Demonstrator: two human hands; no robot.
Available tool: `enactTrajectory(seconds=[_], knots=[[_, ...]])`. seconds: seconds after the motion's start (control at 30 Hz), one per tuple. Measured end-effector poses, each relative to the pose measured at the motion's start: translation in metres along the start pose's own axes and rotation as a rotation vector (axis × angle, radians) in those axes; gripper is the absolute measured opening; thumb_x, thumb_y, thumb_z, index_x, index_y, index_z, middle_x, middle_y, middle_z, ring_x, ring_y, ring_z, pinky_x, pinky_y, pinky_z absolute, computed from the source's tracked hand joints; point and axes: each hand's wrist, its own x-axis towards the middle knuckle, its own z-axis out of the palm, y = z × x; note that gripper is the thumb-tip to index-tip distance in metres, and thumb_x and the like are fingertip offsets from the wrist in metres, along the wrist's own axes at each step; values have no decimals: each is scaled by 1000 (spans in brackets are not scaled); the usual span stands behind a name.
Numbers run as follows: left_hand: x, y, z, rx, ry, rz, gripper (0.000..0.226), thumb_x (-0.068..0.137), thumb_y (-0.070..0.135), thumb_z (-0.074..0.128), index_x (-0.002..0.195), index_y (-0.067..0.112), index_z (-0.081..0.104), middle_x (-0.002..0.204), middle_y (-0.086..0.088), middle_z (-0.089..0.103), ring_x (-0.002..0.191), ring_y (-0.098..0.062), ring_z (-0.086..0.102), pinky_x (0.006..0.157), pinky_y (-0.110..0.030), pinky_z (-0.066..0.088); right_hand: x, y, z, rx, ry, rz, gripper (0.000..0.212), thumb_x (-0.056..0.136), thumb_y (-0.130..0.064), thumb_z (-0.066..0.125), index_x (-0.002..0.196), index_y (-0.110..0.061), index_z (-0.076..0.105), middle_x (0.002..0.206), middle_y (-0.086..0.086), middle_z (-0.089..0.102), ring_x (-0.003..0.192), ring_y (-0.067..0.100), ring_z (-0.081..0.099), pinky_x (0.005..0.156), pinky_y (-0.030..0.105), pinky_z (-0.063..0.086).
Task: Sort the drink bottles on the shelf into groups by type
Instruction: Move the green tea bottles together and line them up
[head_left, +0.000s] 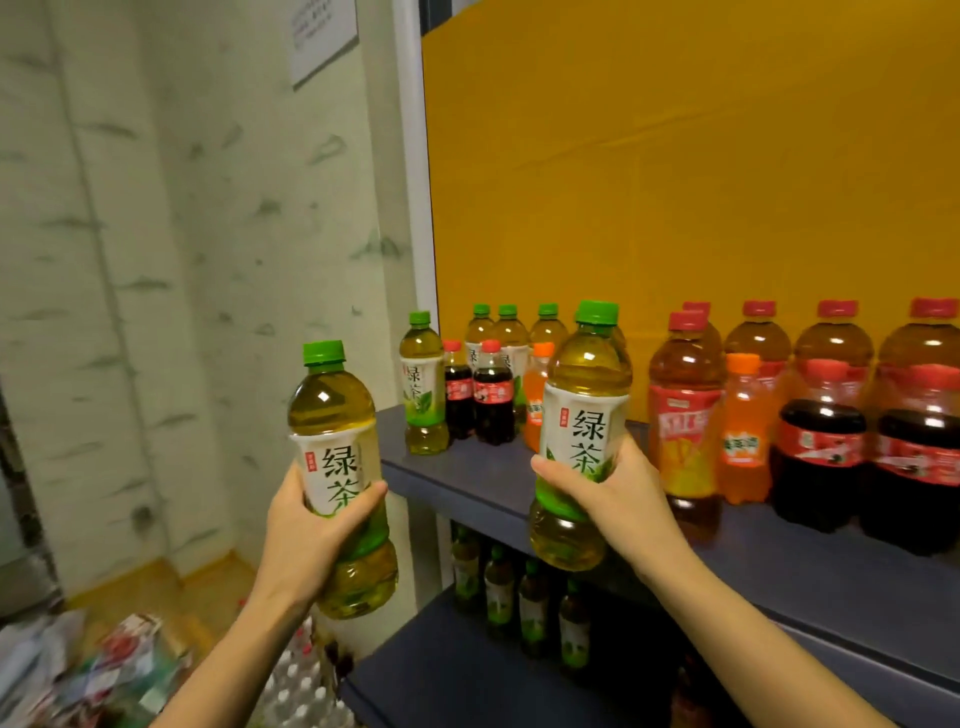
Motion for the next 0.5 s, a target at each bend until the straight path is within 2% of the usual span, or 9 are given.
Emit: enactTrajectory(seconds=[0.2, 0.3, 0.4, 0.5], knots=[[84, -41, -9, 34, -31, 26, 40, 71, 11, 73, 90, 35, 48, 92, 5, 60, 85, -9, 58, 66, -25, 47, 52, 17, 44, -144, 59, -67, 67, 63, -39, 80, 120, -25, 48, 106, -12, 63, 98, 2, 58, 77, 16, 45], [115, -61, -9, 33, -42, 33, 41, 71, 9, 74, 90, 34, 47, 90, 8, 58, 84, -6, 56, 65, -22, 45, 66, 28, 56, -217, 79, -33, 68, 62, -42, 79, 119, -22, 48, 105, -10, 64, 99, 6, 59, 80, 21, 47], [144, -78, -4, 27, -53, 33, 39, 71, 8, 73, 97, 23, 49, 88, 10, 57, 83, -4, 55, 63, -20, 43, 76, 40, 64, -283, 115, -2, 66, 60, -44, 79, 114, -23, 48, 107, -6, 64, 101, 10, 59, 83, 27, 49], [177, -98, 1, 10, -91, 35, 44, 72, 8, 73, 105, 17, 46, 88, 11, 56, 82, -2, 53, 64, -19, 43, 83, 50, 71, -324, 159, 23, 65, 61, -43, 79, 114, -21, 48, 107, -4, 63, 102, 12, 58, 81, 25, 48]])
